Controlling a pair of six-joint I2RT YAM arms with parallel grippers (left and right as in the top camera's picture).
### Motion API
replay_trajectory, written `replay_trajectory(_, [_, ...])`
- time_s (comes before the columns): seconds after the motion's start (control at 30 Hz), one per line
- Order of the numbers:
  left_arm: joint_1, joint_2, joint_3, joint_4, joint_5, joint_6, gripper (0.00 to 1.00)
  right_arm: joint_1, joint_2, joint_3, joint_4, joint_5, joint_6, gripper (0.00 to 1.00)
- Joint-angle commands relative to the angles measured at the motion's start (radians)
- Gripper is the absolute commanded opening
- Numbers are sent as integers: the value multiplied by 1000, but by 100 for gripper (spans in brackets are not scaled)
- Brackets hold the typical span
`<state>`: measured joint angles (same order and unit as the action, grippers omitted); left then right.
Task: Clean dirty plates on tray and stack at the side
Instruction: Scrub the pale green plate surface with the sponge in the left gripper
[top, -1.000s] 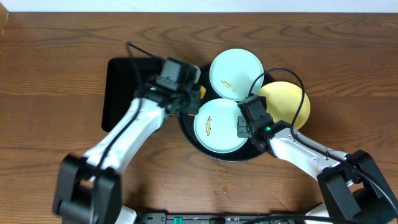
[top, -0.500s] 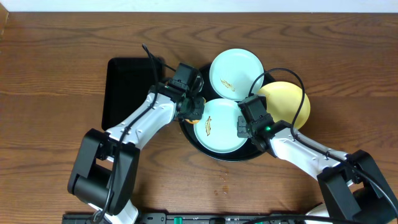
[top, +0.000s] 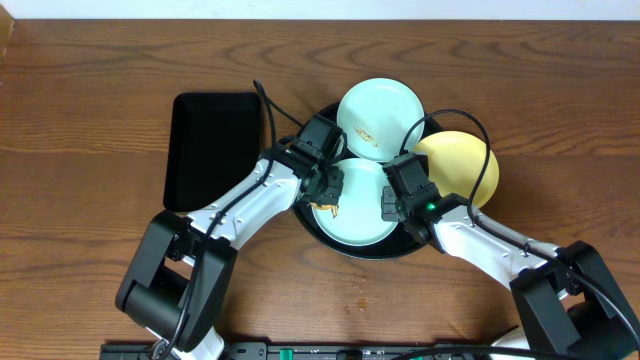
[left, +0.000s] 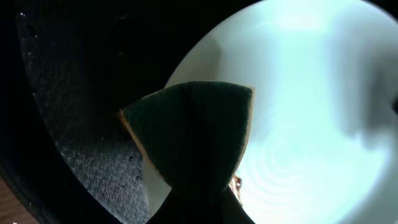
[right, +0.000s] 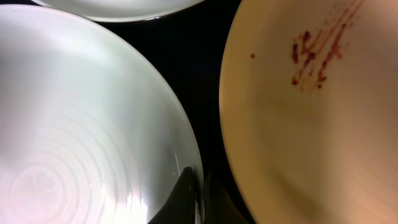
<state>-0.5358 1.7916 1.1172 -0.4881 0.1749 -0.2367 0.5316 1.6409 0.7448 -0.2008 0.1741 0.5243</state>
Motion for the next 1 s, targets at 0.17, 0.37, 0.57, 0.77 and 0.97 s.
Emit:
replay_trajectory(0.17, [0,2,-89,121,-30,-17,7,-1,28,-8,-9,1,-3,1])
replay_trajectory(0.37, [-1,2,-122,162,-30,-26,8,-1,28,-8,-8,1,-3,1])
replay_trajectory(0.57, [-1,2,-197,241,-29,-32,7,-1,28,-8,-8,1,-3,1])
replay_trajectory(0.77, [-1,2,-222,245,-26,-32,7,-1,28,-8,-8,1,-3,1])
replay_trajectory(0.97, [-26,2,-232,269,-26,-32,8,-1,28,-8,-8,1,-3,1])
